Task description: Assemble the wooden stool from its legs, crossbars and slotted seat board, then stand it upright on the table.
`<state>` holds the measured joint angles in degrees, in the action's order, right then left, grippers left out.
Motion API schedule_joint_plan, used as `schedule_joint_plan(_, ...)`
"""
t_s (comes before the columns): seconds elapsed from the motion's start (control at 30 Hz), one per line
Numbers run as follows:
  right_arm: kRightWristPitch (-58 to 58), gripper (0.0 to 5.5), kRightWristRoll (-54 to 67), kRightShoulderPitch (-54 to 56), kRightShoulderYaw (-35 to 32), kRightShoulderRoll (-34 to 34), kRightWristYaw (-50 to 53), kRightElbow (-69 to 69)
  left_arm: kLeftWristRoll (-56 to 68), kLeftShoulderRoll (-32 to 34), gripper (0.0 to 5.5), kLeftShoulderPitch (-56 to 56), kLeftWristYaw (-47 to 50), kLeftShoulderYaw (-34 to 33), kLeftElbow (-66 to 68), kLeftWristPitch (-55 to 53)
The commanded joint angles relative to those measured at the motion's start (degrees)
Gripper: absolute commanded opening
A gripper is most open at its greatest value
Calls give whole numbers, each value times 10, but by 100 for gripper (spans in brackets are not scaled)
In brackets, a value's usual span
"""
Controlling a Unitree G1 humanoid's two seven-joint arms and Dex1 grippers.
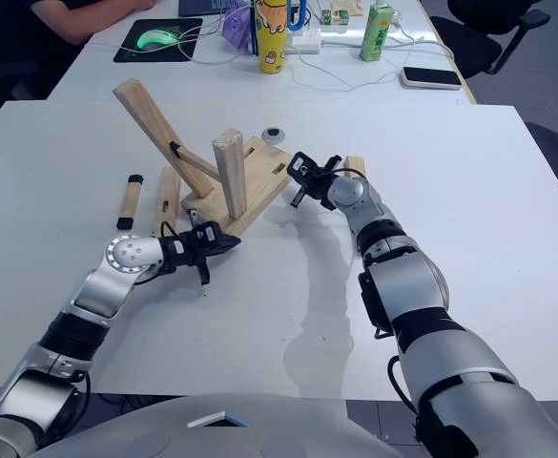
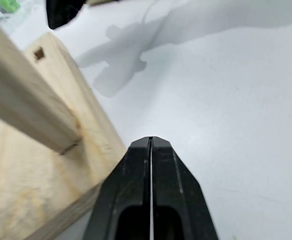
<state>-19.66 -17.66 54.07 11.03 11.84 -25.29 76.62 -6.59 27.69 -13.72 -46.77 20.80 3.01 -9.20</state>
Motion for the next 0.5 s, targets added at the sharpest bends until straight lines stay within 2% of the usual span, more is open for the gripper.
schedule_joint_plan(0.03, -26, 0, 26, 8, -23, -17, -54, -3, -20, -8, 4, 6, 20, 11, 7, -3)
schedule_joint_plan(0.27, -50, 0, 29, -3, -27, -37, -86, -4, -14, -6, 4, 12, 16, 10, 8, -10)
schedule_joint_plan(0.5, 27, 0, -54, -13, 50, -48, -68, 13, -16, -6, 4, 4, 21, 7, 6, -13)
